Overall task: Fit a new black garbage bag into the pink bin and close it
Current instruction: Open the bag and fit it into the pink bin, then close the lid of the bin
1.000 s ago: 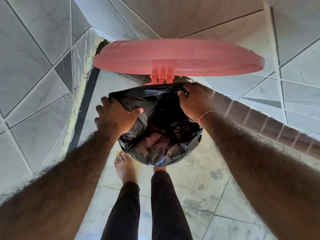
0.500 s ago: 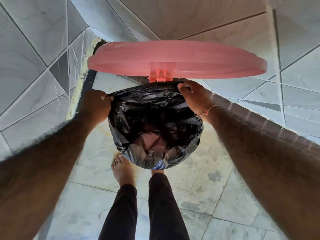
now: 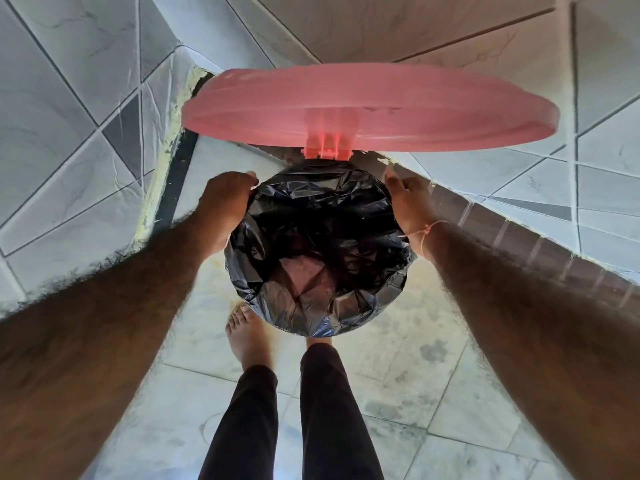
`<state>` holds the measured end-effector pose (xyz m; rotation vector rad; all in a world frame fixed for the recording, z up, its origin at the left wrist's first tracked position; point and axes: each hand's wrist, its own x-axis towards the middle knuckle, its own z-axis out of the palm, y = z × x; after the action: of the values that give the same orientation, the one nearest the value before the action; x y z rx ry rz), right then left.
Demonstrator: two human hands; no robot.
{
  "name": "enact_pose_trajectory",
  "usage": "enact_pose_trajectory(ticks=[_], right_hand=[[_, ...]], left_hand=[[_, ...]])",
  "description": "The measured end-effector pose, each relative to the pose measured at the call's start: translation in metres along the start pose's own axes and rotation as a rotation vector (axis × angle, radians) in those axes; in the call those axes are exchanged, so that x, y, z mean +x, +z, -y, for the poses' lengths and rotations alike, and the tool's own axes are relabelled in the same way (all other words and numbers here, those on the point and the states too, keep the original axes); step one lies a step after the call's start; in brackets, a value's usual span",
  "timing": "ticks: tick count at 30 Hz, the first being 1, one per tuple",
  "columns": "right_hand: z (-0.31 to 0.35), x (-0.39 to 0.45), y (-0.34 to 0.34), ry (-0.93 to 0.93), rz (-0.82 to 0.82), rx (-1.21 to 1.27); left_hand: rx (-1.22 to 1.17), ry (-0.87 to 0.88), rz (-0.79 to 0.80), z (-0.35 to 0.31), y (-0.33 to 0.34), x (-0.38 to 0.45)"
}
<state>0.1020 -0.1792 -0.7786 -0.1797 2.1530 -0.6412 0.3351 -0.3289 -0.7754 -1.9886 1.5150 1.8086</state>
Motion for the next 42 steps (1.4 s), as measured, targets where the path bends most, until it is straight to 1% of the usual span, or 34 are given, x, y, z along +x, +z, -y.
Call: enact_pose_trajectory(ticks=[2, 3, 4, 6, 9, 11, 13, 14, 15, 17, 19, 21, 23, 25, 26, 27, 28, 29, 31, 32, 33, 34, 35, 36, 38, 39, 41, 42], right_hand=[[-0.011, 0.001, -0.007, 0.066, -0.009, 0.06], [-0.018, -0.001, -0.013, 0.085, -0.051, 0.055], [-0.024, -0.006, -0.019, 0.087, -0.107, 0.029], [-0.036, -0.018, -0.03, 0.067, -0.246, -0.057], [-0.05, -0.059, -0.033, 0.094, -0.424, -0.072], [-0.06, -0.091, -0.023, 0.173, -0.527, -0.049], [-0.076, -0.119, -0.007, 0.277, -0.592, 0.037], [-0.083, -0.13, 0.003, 0.346, -0.588, 0.108], [-0.088, -0.138, 0.014, 0.409, -0.551, 0.223], [-0.094, -0.146, 0.036, 0.516, -0.461, 0.448], [-0.094, -0.146, 0.05, 0.559, -0.402, 0.574], [-0.09, -0.143, 0.053, 0.607, -0.334, 0.738], [-0.092, -0.139, 0.051, 0.644, -0.212, 0.908], [-0.096, -0.134, 0.042, 0.657, -0.033, 0.982], [-0.099, -0.132, 0.036, 0.653, 0.047, 0.959], [-0.098, -0.13, 0.03, 0.65, 0.092, 0.905], [-0.098, -0.127, 0.025, 0.65, 0.074, 0.838], [-0.096, -0.125, 0.02, 0.649, 0.005, 0.764], [-0.094, -0.119, 0.016, 0.626, -0.207, 0.627], [-0.09, -0.117, 0.015, 0.607, -0.312, 0.583], [-0.088, -0.115, 0.016, 0.592, -0.38, 0.572], [-0.087, -0.114, 0.018, 0.585, -0.397, 0.605], [-0.087, -0.113, 0.021, 0.587, -0.362, 0.665], [-0.088, -0.113, 0.024, 0.609, -0.294, 0.745], [-0.092, -0.116, 0.028, 0.668, -0.099, 0.854], [-0.095, -0.116, 0.028, 0.68, -0.037, 0.878], [-0.101, -0.115, 0.023, 0.674, -0.001, 0.813], [-0.101, -0.113, 0.019, 0.659, -0.064, 0.77]], left_hand=[[0.127, 0.055, 0.026, 0.002, -0.001, -0.007], [0.18, 0.088, 0.008, 0.008, -0.003, -0.009], [0.174, 0.114, -0.027, 0.017, -0.007, -0.009], [0.042, 0.096, -0.082, 0.032, -0.013, -0.014], [-0.193, -0.019, -0.269, 0.049, -0.015, -0.044], [-0.324, -0.132, -0.38, 0.064, -0.009, -0.07], [-0.341, -0.246, -0.395, 0.08, 0.005, -0.095], [-0.357, -0.299, -0.378, 0.086, 0.014, -0.105], [-0.401, -0.343, -0.36, 0.09, 0.024, -0.112], [-0.558, -0.424, -0.3, 0.093, 0.043, -0.125], [-0.723, -0.503, -0.274, 0.085, 0.054, -0.132], [-0.827, -0.557, -0.268, 0.085, 0.056, -0.129], [-0.909, -0.571, -0.212, 0.09, 0.052, -0.121], [-0.905, -0.578, -0.14, 0.093, 0.046, -0.115], [-0.869, -0.581, -0.125, 0.094, 0.043, -0.112], [-0.815, -0.586, -0.13, 0.096, 0.04, -0.109], [-0.738, -0.584, -0.15, 0.096, 0.037, -0.107], [-0.639, -0.574, -0.179, 0.095, 0.034, -0.105], [-0.483, -0.532, -0.279, 0.093, 0.029, -0.104], [-0.486, -0.523, -0.34, 0.091, 0.028, -0.105], [-0.521, -0.522, -0.386, 0.088, 0.028, -0.106], [-0.568, -0.522, -0.393, 0.086, 0.03, -0.108], [-0.621, -0.519, -0.375, 0.084, 0.033, -0.11], [-0.67, -0.532, -0.339, 0.083, 0.036, -0.111], [-0.731, -0.579, -0.274, 0.084, 0.038, -0.112], [-0.74, -0.595, -0.254, 0.087, 0.038, -0.111], [-0.694, -0.602, -0.243, 0.09, 0.032, -0.11], [-0.629, -0.571, -0.252, 0.089, 0.026, -0.108]])
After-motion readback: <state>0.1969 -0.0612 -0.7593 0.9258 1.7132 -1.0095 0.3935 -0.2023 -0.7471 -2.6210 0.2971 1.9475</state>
